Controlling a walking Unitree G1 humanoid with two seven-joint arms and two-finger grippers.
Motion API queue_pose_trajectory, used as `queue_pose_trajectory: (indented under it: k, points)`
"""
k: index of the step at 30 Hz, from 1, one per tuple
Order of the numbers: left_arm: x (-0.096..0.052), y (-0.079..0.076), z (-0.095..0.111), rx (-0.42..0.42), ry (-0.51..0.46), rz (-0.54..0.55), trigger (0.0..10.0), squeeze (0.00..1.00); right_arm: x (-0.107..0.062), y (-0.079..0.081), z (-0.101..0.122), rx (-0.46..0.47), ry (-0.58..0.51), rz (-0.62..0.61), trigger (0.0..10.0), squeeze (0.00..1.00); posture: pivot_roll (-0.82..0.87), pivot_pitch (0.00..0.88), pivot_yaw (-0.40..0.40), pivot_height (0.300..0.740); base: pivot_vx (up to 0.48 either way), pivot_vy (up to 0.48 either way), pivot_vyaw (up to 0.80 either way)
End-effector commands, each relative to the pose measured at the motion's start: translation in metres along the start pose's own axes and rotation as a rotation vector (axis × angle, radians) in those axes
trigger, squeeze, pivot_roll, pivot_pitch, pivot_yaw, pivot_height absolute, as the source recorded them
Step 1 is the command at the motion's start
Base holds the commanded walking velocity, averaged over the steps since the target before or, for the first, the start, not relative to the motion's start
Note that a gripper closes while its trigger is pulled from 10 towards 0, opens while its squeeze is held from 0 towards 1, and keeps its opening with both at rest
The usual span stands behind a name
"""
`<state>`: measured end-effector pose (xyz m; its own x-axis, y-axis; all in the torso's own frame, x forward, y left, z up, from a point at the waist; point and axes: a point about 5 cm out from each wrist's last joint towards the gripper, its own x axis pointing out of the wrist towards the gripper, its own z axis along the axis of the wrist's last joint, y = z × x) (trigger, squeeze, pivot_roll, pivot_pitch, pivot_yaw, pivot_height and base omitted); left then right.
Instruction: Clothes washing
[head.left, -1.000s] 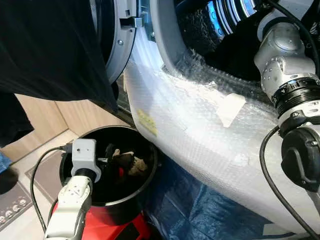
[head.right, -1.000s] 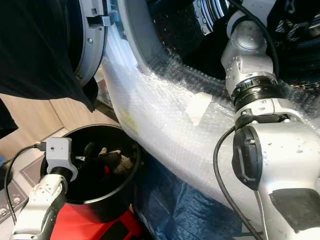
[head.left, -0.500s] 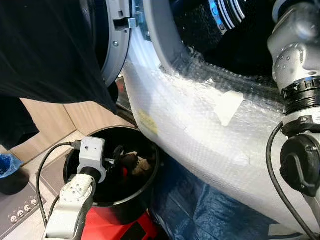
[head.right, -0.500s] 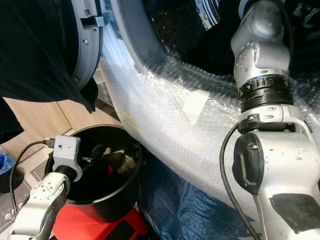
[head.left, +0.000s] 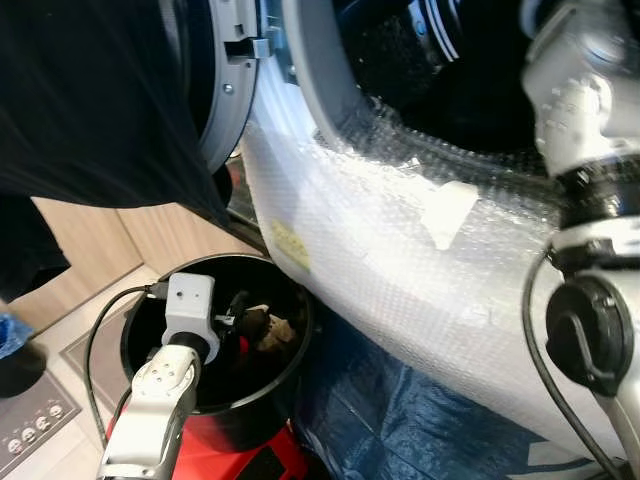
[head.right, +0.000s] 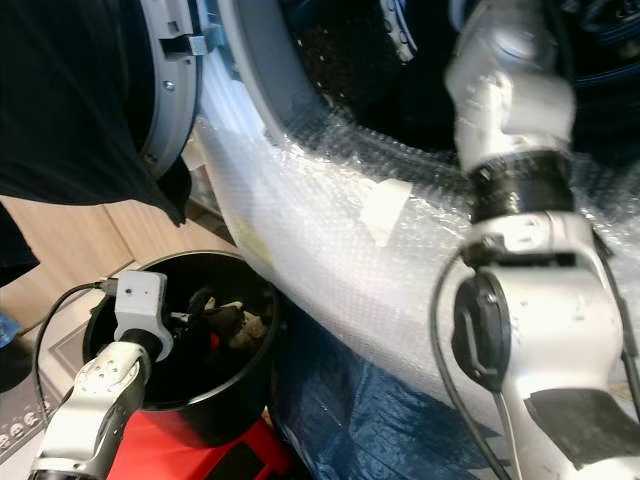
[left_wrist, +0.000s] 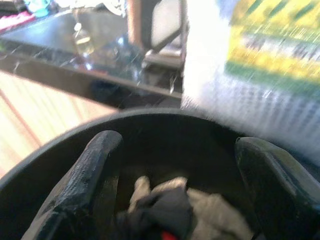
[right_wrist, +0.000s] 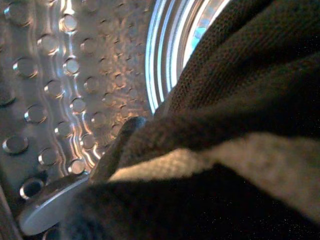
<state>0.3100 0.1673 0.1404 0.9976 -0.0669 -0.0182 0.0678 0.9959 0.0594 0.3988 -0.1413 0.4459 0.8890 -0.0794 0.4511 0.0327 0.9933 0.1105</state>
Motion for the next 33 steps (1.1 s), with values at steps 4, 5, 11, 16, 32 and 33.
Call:
queue_pose_trajectory:
  k: [4, 5, 11, 16, 32, 33]
  points:
    - [0.003, 0.005, -0.003, 0.015, 0.012, 0.015, 10.0, 0.00, 0.007, -0.005, 0.001, -0.076, 0.050, -0.117, 10.0, 0.00, 0.12, 0.006, -0.013, 0.740, 0.000, 0.000, 0.00]
    - [0.003, 0.004, -0.004, 0.021, 0.014, 0.012, 10.0, 0.00, 0.007, -0.004, -0.002, -0.043, 0.080, -0.115, 10.0, 0.00, 0.13, 0.002, -0.020, 0.740, 0.000, 0.000, 0.00]
    - [0.003, 0.003, -0.004, 0.011, 0.018, 0.009, 10.0, 0.00, 0.006, 0.024, 0.007, -0.206, 0.036, -0.011, 10.0, 0.00, 0.12, 0.016, -0.022, 0.740, 0.000, 0.000, 0.00]
    - [0.001, -0.006, -0.008, 0.017, 0.036, -0.038, 10.0, 0.00, 0.004, 0.022, -0.016, -0.197, 0.161, 0.045, 10.0, 0.00, 0.11, 0.030, -0.026, 0.740, 0.000, 0.000, 0.00]
    - [0.000, -0.012, -0.015, -0.004, 0.067, -0.047, 10.0, 0.00, -0.015, -0.008, -0.032, -0.117, 0.204, -0.043, 10.0, 0.00, 0.06, 0.055, -0.032, 0.740, 0.000, 0.000, 0.00]
    - [-0.001, -0.012, -0.016, -0.005, 0.068, -0.047, 10.0, 0.00, -0.016, -0.008, -0.033, -0.094, 0.202, -0.041, 10.0, 0.00, 0.06, 0.057, -0.031, 0.740, 0.000, 0.000, 0.00]
